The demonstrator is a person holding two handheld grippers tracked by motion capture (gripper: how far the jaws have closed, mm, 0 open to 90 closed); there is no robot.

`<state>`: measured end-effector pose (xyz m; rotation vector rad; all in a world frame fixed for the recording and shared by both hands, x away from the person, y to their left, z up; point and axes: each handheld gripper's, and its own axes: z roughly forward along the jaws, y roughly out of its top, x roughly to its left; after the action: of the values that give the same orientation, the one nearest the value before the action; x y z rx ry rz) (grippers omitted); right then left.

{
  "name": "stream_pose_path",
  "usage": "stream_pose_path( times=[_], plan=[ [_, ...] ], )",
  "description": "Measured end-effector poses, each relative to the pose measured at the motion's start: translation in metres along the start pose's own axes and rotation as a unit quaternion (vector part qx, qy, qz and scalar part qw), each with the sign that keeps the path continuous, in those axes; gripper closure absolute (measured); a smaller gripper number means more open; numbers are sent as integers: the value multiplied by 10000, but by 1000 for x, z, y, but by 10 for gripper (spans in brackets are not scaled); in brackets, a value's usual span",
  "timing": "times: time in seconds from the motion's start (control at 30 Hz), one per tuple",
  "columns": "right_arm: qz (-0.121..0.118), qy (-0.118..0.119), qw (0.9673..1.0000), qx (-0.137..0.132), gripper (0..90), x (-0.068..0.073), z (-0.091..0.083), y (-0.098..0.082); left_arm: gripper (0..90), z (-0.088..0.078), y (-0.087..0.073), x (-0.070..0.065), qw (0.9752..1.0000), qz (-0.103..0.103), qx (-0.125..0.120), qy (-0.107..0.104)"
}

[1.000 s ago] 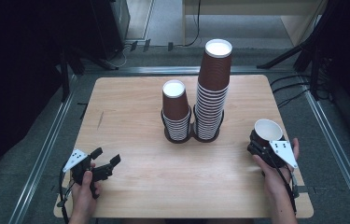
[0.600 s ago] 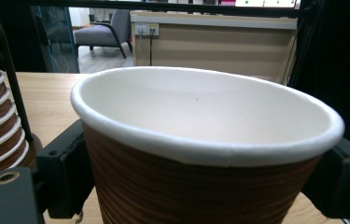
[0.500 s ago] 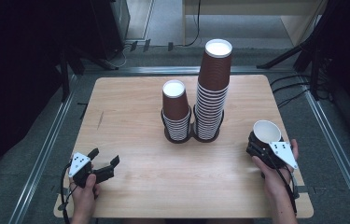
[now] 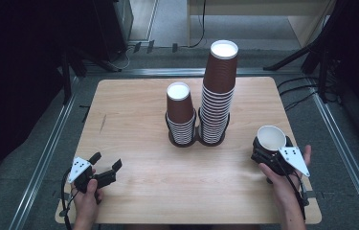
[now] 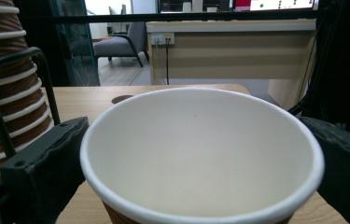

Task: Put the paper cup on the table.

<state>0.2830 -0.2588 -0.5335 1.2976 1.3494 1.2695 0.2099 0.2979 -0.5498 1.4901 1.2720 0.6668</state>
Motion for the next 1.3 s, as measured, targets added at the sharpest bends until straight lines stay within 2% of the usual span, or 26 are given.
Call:
stream_pose_path(
  times=[0.2, 0.37, 0.57, 0.97, 1.3],
  plan=[
    [123, 162, 9997, 139, 0, -3, -6, -2, 75, -6, -1, 0, 9998, -60, -184, -48],
    [-56, 230, 9993, 277, 0, -4, -14, -4, 75, -10, -2, 1, 9995, -91, -307, -11],
    [-21, 192, 9993, 323, 0, -14, -26, -9, 75, -13, -3, 1, 9995, -97, -302, 18],
    [-320, 372, 9987, 156, 0, -39, -56, -14, 75, -20, -7, 1, 9998, -106, -180, -32],
    [-336, 192, 9991, 184, 0, -57, -74, -18, 75, -29, -10, 3, 9998, -132, -126, -37]
  ],
)
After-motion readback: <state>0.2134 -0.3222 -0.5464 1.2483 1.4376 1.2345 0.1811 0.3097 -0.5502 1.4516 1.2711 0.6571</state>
